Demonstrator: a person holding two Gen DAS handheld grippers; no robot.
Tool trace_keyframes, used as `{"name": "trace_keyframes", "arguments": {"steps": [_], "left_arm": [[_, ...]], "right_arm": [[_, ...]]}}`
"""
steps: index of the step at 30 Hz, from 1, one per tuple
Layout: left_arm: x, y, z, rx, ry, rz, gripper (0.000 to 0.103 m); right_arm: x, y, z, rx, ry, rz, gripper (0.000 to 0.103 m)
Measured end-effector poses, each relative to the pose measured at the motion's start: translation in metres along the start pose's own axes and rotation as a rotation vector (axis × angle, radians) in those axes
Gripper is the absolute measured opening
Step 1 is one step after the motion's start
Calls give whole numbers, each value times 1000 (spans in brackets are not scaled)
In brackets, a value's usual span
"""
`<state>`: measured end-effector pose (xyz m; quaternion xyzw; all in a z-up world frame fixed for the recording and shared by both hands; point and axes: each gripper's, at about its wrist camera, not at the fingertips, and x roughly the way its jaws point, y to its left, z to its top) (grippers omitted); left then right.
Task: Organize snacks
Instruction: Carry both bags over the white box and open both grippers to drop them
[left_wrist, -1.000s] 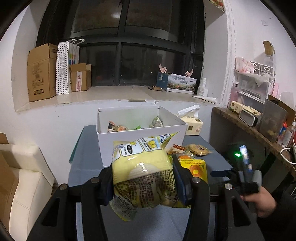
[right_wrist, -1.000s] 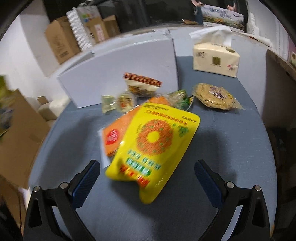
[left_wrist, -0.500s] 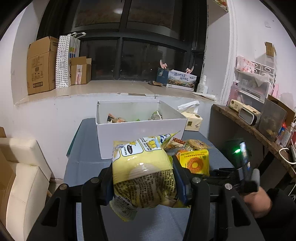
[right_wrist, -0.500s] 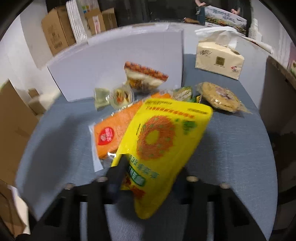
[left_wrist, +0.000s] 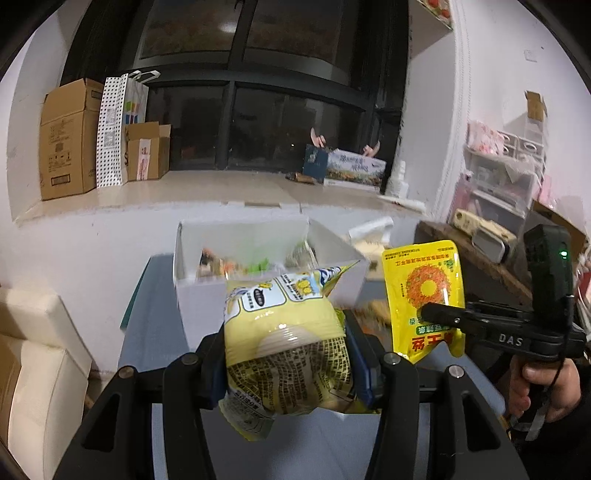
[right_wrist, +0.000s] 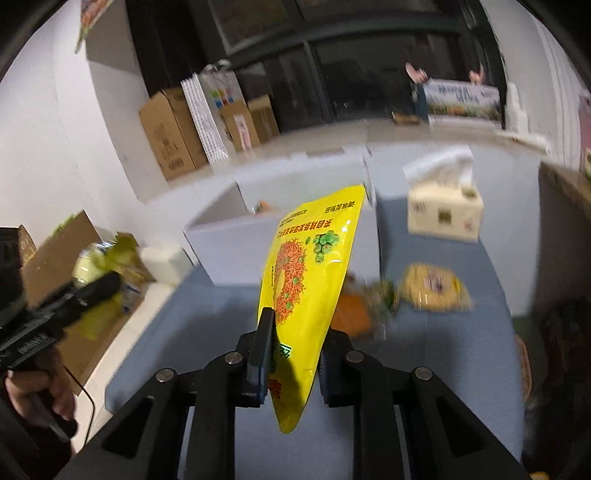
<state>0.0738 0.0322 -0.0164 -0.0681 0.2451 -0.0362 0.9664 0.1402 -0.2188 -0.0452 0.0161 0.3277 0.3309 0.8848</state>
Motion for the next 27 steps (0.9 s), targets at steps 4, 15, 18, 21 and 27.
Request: {"name": "trace_keyframes", "arguments": {"steps": [4,15,18,21,27], "left_arm": [[42,9,49,29,-24,24,58],[173,53,131,7,60,84,63],[197,65,129,-24,124,117,103],[199,78,121,-78,133,117,103],[189,84,113,-82,141,126,103]], "right_arm": [[21,-4,52,-6,-29,16,21],[134,-8,167,-40,67,-13,22],[156,-12,173,-31,102,-64,56],[158,-16,171,-32,61,-114,103],[156,-15,160,-70,69,-156,103]]}}
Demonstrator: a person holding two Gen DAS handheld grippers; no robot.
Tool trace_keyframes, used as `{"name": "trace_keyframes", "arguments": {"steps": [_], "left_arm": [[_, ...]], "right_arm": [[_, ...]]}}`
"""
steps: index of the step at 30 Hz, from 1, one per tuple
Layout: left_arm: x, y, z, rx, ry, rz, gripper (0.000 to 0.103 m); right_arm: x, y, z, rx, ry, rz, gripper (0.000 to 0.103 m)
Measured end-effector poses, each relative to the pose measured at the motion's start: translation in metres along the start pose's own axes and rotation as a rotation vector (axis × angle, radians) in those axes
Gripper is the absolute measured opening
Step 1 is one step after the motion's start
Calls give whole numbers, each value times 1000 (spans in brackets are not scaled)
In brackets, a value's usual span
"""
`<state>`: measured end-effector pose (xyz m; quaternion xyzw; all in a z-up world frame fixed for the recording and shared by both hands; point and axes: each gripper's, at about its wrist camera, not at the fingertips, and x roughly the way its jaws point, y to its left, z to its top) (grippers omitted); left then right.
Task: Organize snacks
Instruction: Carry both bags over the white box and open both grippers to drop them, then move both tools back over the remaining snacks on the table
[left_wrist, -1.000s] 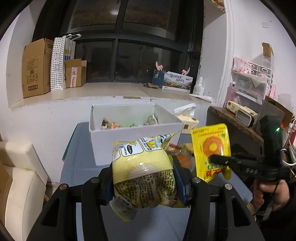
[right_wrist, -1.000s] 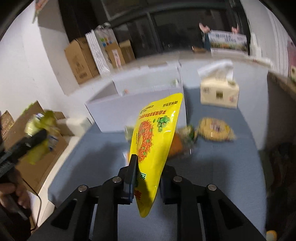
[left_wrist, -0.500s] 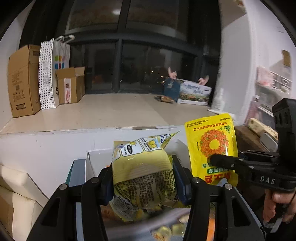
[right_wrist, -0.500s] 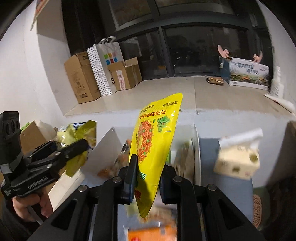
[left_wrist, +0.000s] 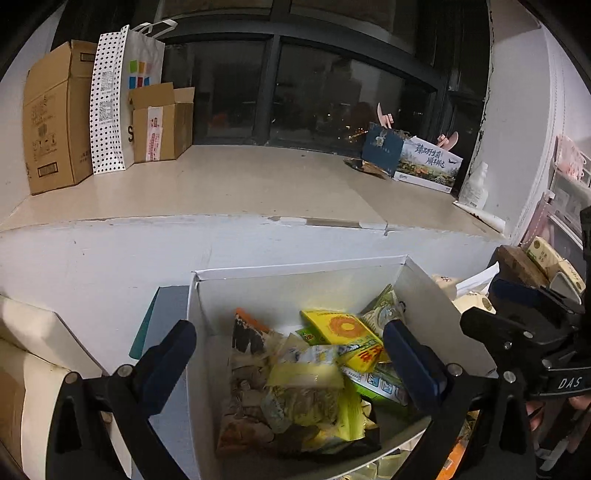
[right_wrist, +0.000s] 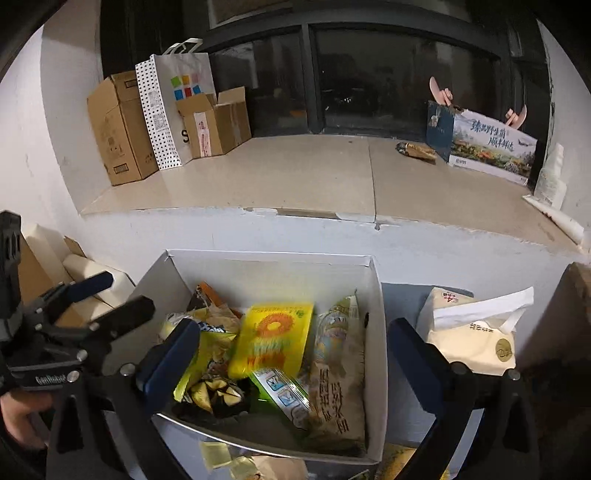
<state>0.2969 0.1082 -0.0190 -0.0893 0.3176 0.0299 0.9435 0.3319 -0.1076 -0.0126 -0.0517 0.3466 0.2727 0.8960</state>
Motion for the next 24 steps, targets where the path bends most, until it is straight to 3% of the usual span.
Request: {"name": "trace_keyframes", "arguments": {"steps": [6,11,18,21,24], "left_arm": [[-37,-10,-4,31,-57,-24,103],[-85,-28,-19,85,-132,-76,103],[-143,-40,-65,57,-186,-190,103],[-160,-46,-96,88,-207,-167,103],[-167,-51,-128,81,-157,-185,103]], "right_arm": [[-20,6,-7,6,-34,46,103],[-58,13,-34,-21,-87,98,103],[-113,5,-98,4,-143,141,103],[-135,-6,-134,25,-164,123,103],[-152,-21,-171,93,-161,136,103]]}}
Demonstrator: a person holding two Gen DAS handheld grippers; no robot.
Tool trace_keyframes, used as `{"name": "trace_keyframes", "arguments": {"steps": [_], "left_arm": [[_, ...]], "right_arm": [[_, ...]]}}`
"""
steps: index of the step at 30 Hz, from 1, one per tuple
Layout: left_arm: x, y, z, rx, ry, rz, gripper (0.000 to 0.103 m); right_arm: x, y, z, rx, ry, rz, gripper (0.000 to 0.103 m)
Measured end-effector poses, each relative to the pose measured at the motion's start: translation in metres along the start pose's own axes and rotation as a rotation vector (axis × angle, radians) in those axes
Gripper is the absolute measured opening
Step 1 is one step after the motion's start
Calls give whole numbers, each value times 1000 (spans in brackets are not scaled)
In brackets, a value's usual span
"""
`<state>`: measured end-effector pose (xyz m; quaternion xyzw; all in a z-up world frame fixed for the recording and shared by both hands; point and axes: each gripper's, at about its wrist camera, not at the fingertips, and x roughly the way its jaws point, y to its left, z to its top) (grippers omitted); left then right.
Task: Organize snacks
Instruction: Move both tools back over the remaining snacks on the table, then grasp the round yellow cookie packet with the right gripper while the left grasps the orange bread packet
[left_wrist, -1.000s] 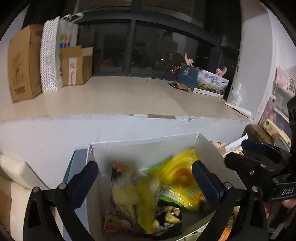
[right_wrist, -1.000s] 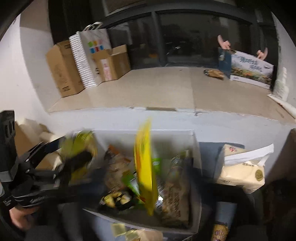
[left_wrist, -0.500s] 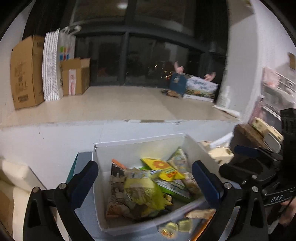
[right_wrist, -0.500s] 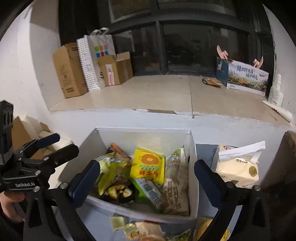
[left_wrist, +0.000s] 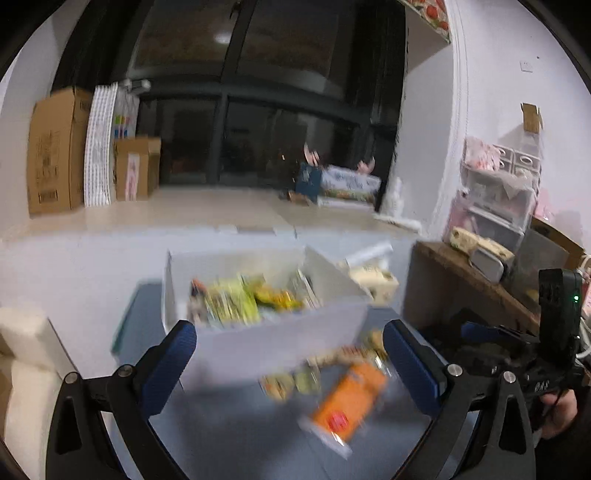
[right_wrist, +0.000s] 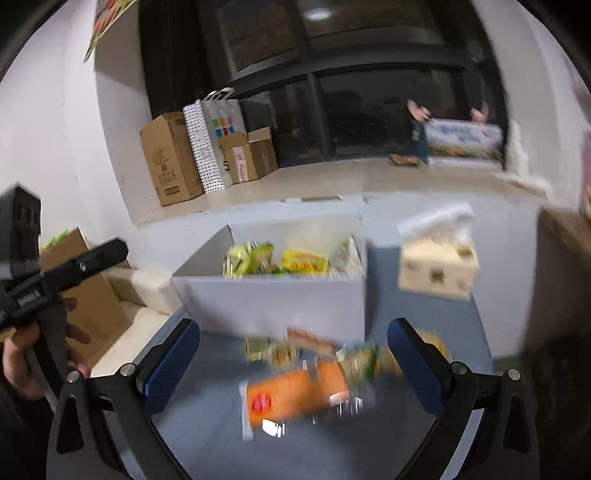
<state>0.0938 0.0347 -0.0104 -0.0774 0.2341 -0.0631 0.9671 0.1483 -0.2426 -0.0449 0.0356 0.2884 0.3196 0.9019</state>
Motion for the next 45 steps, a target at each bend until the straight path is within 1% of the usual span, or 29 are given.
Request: {"name": "trace_keyframes", "arguments": {"steps": [5,7,8,10,12,14,17,22,23,26,28,30,32,33,35,37,38,41,45], "left_arm": [[-7,-15,-40,-20,72,14,103],[-5,-21,-50,-23,106,-1,103],[-4,-23,-55,-23,123,-13,103],[-1,-30,-62,-8,153,-24,103],[0,-36,-67,14,166,-44,103],[3,-40,-68,21,179,-53,103],[7,-42,-71,19,196,-68,103],[12,-42,-75,8,215,-92,103],[12,-43,-75,11,215,-90,103],[14,-42,-77,12,223,-86,103],[17,-41,-79,11,235,-86,103],[18,-40,-81,18,240,-83,103],[19,-39,-82,25,249,-88,103],[20,-39,-83,28,252,-88,103],[22,-38,-83,32,258,-87,103],[23,-37,-83,30,258,-89,103],[24,-38,-83,31,260,-91,103],[27,-40,-84,49,264,-97,103],[35,-49,-84,106,289,-135,103]], "right_arm": [[-26,-20,-46,40,-1,-73,103],[-28,-25,-57,30,21,-102,103],[-27,-27,-60,18,43,-121,103],[-22,-31,-63,12,70,-133,103],[-16,-39,-63,34,93,-116,103],[-5,-47,-61,48,126,-118,103],[20,-63,-51,65,180,-143,103],[71,-94,-17,119,218,-176,103],[87,-102,-7,138,235,-192,103],[122,-117,7,169,289,-243,103],[151,-125,9,180,356,-273,103],[166,-130,5,194,388,-297,103],[177,-131,-1,207,423,-303,103],[179,-130,-4,193,430,-317,102],[178,-122,-7,140,425,-346,92],[175,-121,-6,139,422,-342,84],[171,-123,-5,156,413,-332,82],[162,-127,-3,178,391,-310,81],[138,-128,1,184,327,-302,81]]}}
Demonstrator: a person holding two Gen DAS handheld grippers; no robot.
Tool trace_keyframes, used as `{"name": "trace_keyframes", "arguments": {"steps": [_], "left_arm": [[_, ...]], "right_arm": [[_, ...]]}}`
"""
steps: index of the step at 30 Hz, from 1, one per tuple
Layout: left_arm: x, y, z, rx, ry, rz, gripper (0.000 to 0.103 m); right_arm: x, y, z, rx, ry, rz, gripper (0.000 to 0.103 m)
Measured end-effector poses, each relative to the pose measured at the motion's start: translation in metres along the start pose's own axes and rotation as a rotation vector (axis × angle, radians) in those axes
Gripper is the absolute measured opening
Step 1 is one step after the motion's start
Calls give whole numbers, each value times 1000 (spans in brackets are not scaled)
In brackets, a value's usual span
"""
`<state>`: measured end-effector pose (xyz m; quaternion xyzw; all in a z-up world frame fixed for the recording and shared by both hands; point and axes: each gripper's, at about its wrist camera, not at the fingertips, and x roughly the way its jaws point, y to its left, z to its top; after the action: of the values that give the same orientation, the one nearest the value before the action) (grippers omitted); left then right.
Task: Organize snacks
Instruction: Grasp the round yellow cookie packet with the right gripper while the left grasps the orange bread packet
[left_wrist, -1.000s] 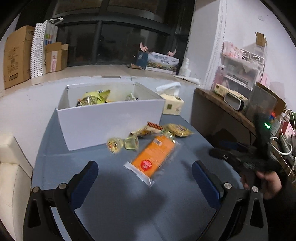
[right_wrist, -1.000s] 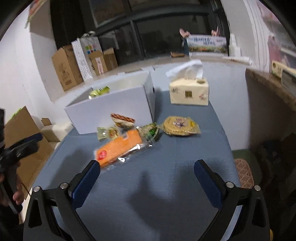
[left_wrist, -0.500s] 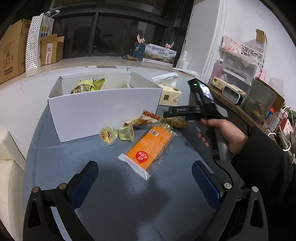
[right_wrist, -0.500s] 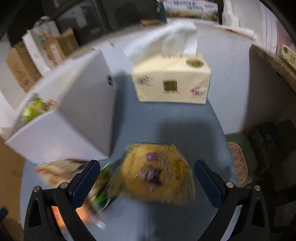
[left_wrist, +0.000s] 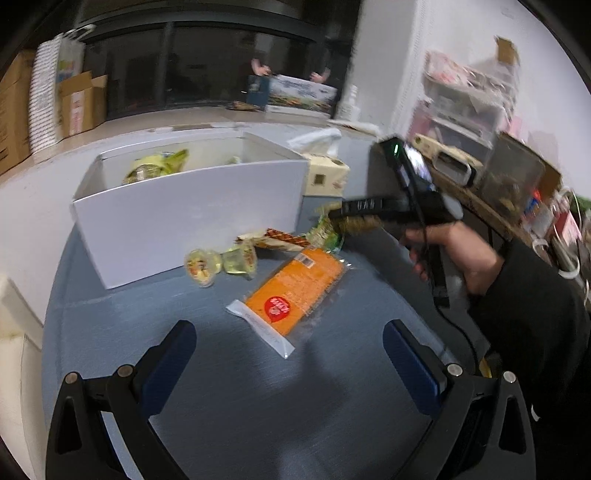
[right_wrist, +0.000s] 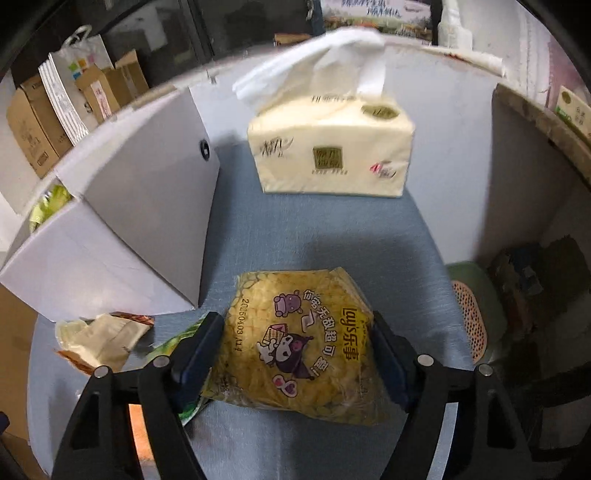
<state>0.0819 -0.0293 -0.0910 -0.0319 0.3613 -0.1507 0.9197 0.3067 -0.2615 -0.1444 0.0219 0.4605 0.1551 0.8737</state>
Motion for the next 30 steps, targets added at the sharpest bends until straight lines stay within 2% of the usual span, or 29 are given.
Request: {"name": "trace_keyframes", "arguments": {"steps": [4,7,15,24,28,29,30], "left_arm": [[26,-7,6,82,56,-37,103],[52,-8,14,117,93,-45,103],[113,-2,30,189,200,-63,103],[152,6,34,193,284,-87,103],[158,-1,35,270,286,-58,102],[157,-4,34,286,288,-61,97],[154,-9,34,307,286,-73,85]], "right_arm": [[-39,-14,-2,44,-72,56,81],[-71,-17,-12,29,-119,84,81],[-136,-25,-62,45,-173,190,81],[-143,-23,-97,66,-177,245,81],[-139,-13,-106,52,-161,274,81],[-138,-10,-107,46,-159,278,81],[-138,-6,-108,37,-157,281,81]]}}
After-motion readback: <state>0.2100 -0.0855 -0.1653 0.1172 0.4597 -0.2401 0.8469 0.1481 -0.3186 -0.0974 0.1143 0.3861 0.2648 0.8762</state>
